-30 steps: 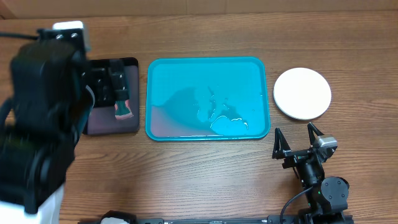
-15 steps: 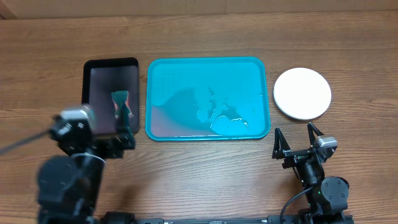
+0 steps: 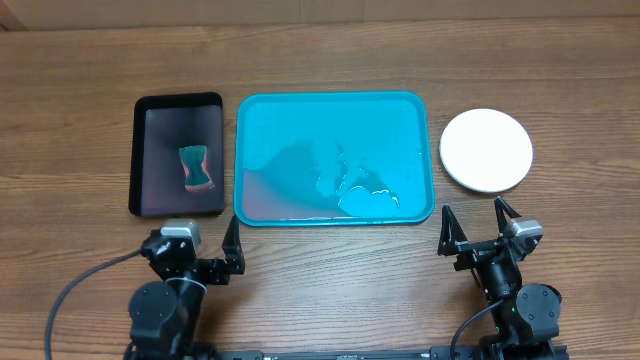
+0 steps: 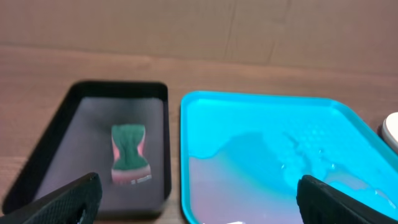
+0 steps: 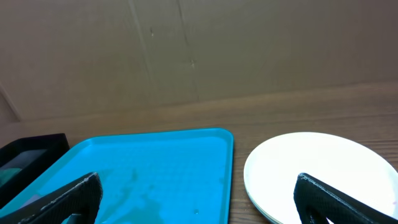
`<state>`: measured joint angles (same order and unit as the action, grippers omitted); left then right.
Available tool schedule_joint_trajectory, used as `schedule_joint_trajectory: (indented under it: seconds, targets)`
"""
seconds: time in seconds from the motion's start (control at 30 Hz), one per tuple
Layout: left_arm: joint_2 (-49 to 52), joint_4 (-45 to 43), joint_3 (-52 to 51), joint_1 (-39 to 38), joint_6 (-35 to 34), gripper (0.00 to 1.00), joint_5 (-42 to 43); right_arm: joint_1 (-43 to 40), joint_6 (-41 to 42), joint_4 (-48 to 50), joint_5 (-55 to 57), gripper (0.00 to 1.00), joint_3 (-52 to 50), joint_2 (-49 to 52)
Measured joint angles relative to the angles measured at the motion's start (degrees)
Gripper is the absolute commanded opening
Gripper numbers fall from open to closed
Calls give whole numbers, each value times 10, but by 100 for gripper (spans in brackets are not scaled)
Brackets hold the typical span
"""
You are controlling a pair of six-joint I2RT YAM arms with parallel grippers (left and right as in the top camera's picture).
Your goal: Clean dirty plates on tray and stack at the side
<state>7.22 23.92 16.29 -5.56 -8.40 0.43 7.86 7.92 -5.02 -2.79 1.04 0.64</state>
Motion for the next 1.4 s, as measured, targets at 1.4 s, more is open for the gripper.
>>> schedule_joint_trajectory:
  seconds: [1.4]
  targets:
    - [-62, -72, -109, 0, -1, 100, -2, 0, 0, 0, 0, 100, 0, 0]
